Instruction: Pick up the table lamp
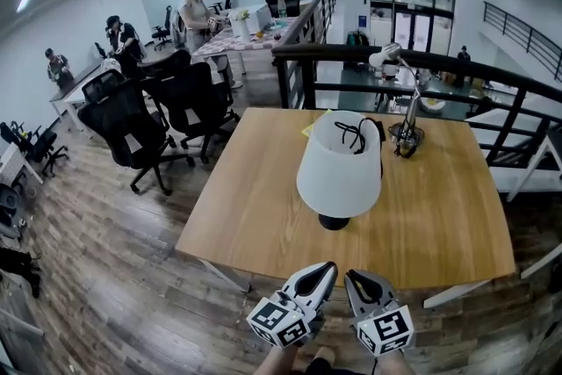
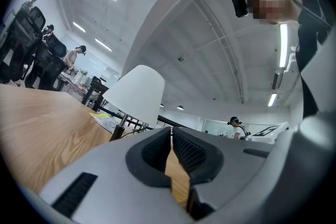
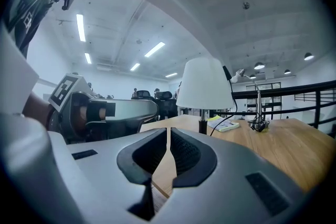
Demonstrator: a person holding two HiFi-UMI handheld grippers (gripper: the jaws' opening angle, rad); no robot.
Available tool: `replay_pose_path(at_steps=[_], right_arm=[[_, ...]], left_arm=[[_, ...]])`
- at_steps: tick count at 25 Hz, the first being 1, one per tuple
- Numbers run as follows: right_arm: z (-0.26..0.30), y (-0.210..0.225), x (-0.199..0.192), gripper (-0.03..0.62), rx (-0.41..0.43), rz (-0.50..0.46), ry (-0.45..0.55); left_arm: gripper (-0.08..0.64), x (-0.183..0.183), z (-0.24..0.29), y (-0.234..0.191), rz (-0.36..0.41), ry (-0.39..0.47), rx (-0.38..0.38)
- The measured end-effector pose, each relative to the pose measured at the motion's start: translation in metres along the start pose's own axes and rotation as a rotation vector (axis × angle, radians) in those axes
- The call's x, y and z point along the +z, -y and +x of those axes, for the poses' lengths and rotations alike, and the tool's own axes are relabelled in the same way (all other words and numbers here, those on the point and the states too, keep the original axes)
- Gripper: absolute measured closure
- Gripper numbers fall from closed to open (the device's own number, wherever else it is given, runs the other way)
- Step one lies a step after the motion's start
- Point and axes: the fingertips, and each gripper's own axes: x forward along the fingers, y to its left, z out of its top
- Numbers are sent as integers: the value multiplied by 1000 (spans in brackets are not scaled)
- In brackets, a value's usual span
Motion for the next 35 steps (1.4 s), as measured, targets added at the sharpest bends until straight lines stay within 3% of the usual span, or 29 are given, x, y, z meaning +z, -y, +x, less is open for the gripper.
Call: replay_pose_path(at_steps=[14,23,26,35], right_arm=[[12,6,-16,546,13,35,-12],[32,21,-22,548,-13,47,-33],[40,29,-27,546,-23,48,-46],[61,47,-39,548,-41,39,-63]], left_arm=[[545,-10,10,-17,-151,16,-27],[543,-12,35,-37,-255,35,-86],[487,-14,46,-44,-287,33,-112],[460,-13,65,-69,-347,85,-162]])
